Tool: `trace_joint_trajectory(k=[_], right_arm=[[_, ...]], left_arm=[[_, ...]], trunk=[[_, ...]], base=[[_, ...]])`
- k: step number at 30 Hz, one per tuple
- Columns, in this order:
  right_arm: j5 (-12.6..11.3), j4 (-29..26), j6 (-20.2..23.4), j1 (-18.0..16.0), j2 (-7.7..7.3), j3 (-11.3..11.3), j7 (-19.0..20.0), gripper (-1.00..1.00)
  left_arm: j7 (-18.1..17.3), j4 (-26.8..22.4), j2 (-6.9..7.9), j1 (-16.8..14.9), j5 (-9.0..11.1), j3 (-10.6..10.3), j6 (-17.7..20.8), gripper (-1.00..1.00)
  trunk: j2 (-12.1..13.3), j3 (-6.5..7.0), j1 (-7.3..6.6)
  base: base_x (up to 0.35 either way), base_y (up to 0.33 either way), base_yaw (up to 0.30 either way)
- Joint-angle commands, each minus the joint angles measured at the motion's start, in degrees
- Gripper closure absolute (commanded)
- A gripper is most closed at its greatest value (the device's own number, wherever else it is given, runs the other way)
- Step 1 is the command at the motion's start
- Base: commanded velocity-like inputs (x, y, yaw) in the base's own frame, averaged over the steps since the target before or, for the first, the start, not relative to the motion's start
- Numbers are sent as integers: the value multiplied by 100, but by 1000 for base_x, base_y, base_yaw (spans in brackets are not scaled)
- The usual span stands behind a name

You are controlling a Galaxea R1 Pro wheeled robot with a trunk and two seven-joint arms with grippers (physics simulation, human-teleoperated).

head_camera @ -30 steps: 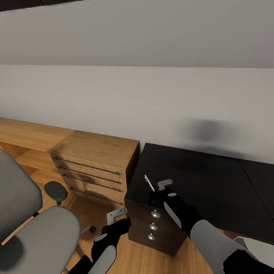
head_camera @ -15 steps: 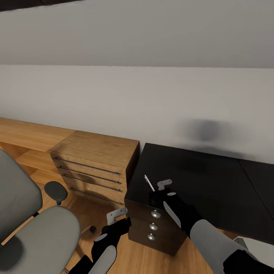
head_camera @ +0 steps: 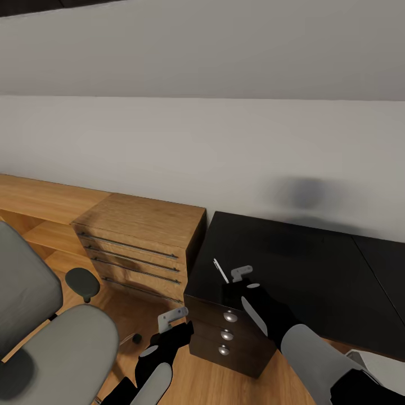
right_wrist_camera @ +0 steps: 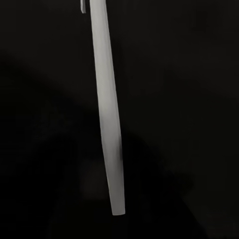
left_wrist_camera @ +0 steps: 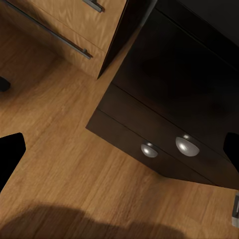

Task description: In the bedroom, organize the workspace by keeping the computer under the desk, ensuring the monitor is on the desk, placing the keyboard on the desk next to the monitor, placing the mouse on the desk next to the keyboard, moving the folder from the swivel chair onto the desk next to the mouse, stacking the notebook on top of the folder with the pen on top of the notebook, and positioning the swivel chair next to the desk.

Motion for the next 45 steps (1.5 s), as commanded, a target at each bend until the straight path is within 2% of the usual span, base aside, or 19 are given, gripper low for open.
trace_joint_trajectory(k=[1,26,35,45], right_arm=[[-30,40,77,-2,-8,28,-29,100],[-55,-38,278,-2,-12,19,-21,100],[-247,-85,457,-2,-15,0,26,100],[-265,-147,491,-2,-22,-6,32,100]], left_arm=[[39,-10,3,-6,21,-11,21,-100],[32,-9,4,-6,17,-12,21,-100],[31,-11,4,-6,20,-11,21,-100],[30,-11,3,-6,21,-12,21,-100]], trunk=[[-3,-6,0],[-3,-6,0],[-3,-6,0],[-3,-6,0]], base=[[0,0,0],[0,0,0],[0,0,0],[0,0,0]])
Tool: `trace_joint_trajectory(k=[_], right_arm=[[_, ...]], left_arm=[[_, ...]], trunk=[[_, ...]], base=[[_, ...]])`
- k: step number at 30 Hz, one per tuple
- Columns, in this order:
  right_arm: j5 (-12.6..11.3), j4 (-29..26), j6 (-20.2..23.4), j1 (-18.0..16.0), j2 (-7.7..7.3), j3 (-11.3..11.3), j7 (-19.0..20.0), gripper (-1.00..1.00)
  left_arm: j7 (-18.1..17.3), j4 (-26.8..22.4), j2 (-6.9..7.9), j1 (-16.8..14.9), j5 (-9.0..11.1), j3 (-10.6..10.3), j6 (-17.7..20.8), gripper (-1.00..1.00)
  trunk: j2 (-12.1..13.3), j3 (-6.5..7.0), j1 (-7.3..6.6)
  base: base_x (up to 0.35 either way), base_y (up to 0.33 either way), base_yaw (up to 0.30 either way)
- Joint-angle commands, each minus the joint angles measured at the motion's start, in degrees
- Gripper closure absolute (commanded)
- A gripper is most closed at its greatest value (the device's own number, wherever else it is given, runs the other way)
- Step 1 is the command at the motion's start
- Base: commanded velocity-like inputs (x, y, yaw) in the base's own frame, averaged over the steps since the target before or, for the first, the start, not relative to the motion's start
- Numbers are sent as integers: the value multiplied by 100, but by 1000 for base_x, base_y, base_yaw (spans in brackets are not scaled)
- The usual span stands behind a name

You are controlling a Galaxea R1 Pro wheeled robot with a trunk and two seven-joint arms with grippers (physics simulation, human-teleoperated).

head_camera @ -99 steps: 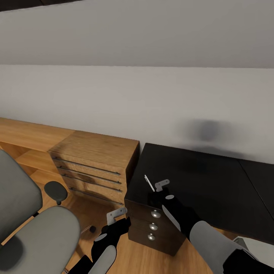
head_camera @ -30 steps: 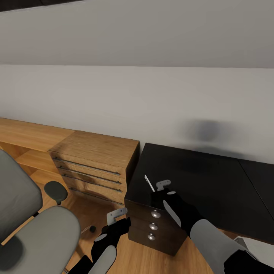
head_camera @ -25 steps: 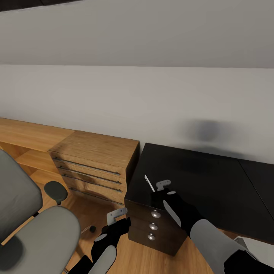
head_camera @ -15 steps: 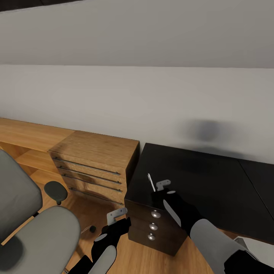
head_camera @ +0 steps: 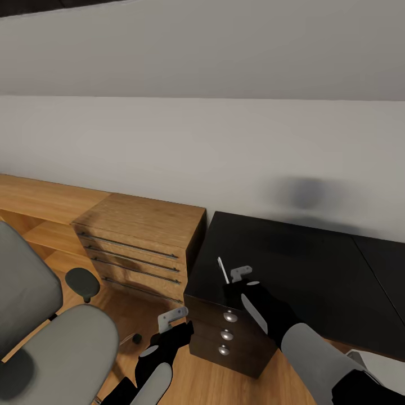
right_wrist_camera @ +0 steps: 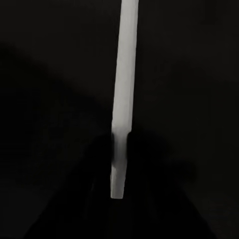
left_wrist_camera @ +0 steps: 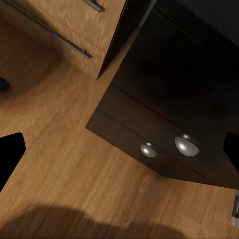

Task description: In the bedroom, organize the workspace by keeping the computer under the desk, ensuring the monitor is on the desk, placing the keyboard on the desk next to the monitor, placing the mouse on the desk next to the keyboard, moving the folder from the swivel chair onto the desk next to the mouse, stacking the notebook on top of the folder with the pen on top of the notebook, and positioning the swivel chair next to the desk.

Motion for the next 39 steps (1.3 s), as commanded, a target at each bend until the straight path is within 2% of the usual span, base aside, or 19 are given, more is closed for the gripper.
trace_joint_trajectory(k=[1,5,21,24,26,29,31,34,37,39], right_arm=[[-87,37,34,-1,-5,20,-20,100],[-86,36,34,-1,-10,20,-20,100],[-82,-10,10,-1,-16,18,-50,100],[-79,-219,26,-1,-19,15,-66,100],[-81,-658,95,4,-39,17,-135,100],[-85,-821,199,7,-56,6,-181,100],[-88,-857,236,7,-63,-45,-193,100],[-89,-883,267,8,-66,-235,-200,100],[-87,-900,325,8,-72,-555,-204,100],[-87,-901,334,8,-76,-595,-204,100]], left_arm=[[39,-9,5,-7,18,-11,21,-100],[40,-9,5,-7,14,-11,21,-100],[81,-12,6,-7,5,-10,21,-100],[194,-9,4,-7,10,-12,21,-100],[313,9,-1,-7,21,-41,21,-100],[341,13,-1,-7,16,-53,16,-100],[348,16,2,-7,14,-58,14,-100],[353,17,3,-7,13,-61,13,-100],[345,16,5,-7,12,-59,12,-100],[342,15,5,-7,12,-57,12,-100]], trunk=[[-3,-7,1],[-3,-7,1],[639,280,-350],[759,334,-416],[839,370,-460],[960,424,-526],[1040,460,-570],[1160,514,-636],[1281,568,-702],[1361,604,-746]], base=[[0,0,0],[0,0,0],[0,0,0],[0,0,0],[0,0,0],[-22,0,0],[-166,0,0],[-259,0,0],[-311,0,0],[-331,0,0]])
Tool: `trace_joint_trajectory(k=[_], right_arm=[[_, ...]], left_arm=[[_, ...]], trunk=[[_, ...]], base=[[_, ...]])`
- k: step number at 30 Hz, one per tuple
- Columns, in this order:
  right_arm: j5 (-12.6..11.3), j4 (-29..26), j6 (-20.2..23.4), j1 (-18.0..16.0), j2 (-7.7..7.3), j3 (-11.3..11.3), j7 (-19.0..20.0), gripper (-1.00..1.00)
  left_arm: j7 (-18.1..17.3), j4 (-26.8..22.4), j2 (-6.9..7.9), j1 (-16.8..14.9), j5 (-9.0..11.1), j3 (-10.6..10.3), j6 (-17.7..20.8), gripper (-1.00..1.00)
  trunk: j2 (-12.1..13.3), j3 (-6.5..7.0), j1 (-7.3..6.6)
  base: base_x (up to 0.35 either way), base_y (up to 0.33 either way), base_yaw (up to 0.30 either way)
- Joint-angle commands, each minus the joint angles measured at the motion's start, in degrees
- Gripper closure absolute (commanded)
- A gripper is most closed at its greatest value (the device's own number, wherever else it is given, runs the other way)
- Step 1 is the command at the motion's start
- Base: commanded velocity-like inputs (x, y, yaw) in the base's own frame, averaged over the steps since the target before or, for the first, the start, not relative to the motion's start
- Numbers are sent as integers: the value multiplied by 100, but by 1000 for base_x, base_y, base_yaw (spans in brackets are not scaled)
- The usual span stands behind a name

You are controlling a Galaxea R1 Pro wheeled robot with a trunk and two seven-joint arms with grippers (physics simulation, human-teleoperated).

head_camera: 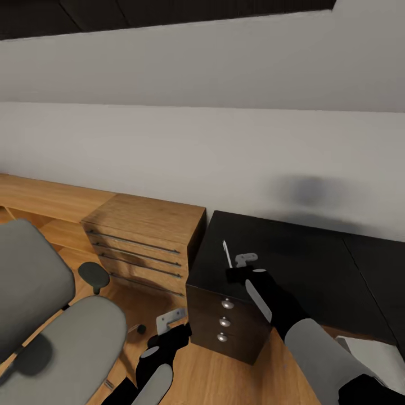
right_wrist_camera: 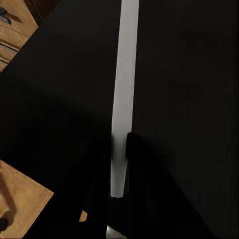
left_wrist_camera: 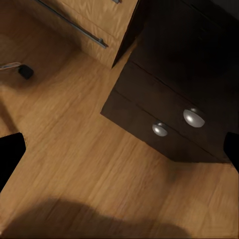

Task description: In the bedroom, organize the workspace by keeping the computer under the desk, ensuring the monitor is on the desk, placing the keyboard on the desk next to the monitor, placing the mouse on the desk next to the keyboard, moving the folder from the swivel chair onto the desk next to the mouse, stacking the notebook on top of the folder with the pen on top of the notebook, and positioning the swivel chair next to the desk.

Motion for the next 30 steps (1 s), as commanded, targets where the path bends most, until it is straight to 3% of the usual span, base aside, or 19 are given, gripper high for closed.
trace_joint_trajectory(k=[1,10,14,30], right_arm=[[-71,-11,29,-4,-8,-11,-43,100],[-63,139,155,-40,230,228,39,100],[-77,133,158,-39,126,232,44,100],[-64,105,159,-39,98,214,39,100]], left_arm=[[36,-8,4,-6,20,-13,25,-100],[33,46,-30,-6,-35,-14,-2,-100],[33,24,68,-6,-26,-37,-2,-100],[33,18,85,-6,-24,-43,-2,-100]], trunk=[[37,12,-25],[75,30,-47],[75,30,-47],[75,30,-47]], base=[[-335,0,0],[-37,0,0],[0,0,0],[0,0,0]])
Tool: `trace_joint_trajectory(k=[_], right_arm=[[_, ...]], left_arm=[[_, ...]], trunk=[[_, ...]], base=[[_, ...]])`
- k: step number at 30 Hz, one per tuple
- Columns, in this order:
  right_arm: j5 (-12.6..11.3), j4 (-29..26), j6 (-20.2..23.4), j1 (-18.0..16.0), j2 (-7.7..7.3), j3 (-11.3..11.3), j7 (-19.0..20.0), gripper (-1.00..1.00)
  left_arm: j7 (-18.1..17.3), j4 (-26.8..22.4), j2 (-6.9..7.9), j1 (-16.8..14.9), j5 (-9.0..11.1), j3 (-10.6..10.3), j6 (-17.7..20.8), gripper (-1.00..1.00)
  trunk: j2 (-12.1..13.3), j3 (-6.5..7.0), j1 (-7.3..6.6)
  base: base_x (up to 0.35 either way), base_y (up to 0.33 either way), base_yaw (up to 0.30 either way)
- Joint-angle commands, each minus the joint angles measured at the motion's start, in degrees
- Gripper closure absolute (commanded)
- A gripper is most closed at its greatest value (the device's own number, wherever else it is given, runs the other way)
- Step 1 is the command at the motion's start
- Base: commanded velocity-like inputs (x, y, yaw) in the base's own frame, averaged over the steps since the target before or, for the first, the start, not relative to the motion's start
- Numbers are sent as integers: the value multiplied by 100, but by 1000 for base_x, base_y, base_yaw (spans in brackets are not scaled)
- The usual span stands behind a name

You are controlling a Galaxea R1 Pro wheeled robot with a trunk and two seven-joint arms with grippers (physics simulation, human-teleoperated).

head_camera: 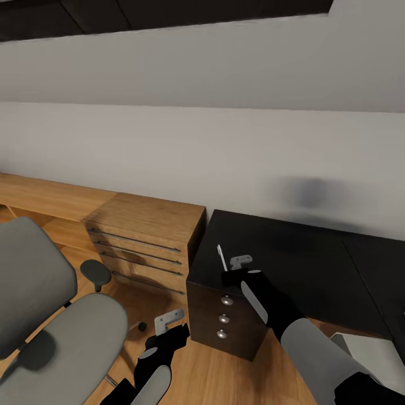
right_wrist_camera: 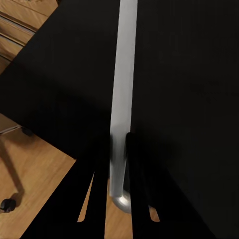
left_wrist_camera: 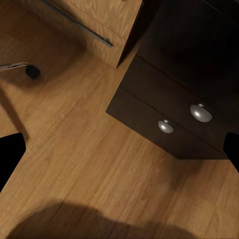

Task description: In the bedroom, organize the workspace by keeping the computer under the desk, ensuring the monitor is on the desk, placing the keyboard on the desk next to the monitor, placing the mouse on the desk next to the keyboard, moving the folder from the swivel chair onto the desk next to the mouse, stacking the notebook on top of the folder with the pen on top of the notebook, and positioning the swivel chair next to the desk.

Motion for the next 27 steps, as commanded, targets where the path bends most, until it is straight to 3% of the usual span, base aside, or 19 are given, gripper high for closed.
trace_joint_trajectory(k=[1,10,11,18,27], right_arm=[[-56,-15,23,-5,-5,4,-42,100],[-81,-168,26,-5,-131,-239,-59,100],[-82,-177,26,-5,-150,-392,-59,100],[-86,-195,21,-5,-228,-471,-60,100],[-81,-199,11,-5,-313,-994,-74,100]], left_arm=[[39,-10,7,-7,20,-12,23,-100],[39,-23,12,-7,20,-7,20,-100],[39,-23,14,-7,20,-5,18,-100],[37,-18,20,-7,20,-3,15,-100],[39,-17,21,-7,20,-6,14,-100]], trunk=[[-5,-6,1],[-5,4,1],[-5,8,1],[-5,36,1],[-5,73,1]], base=[[0,0,0],[0,0,-60],[0,0,-199],[0,0,-236],[0,0,-262]])
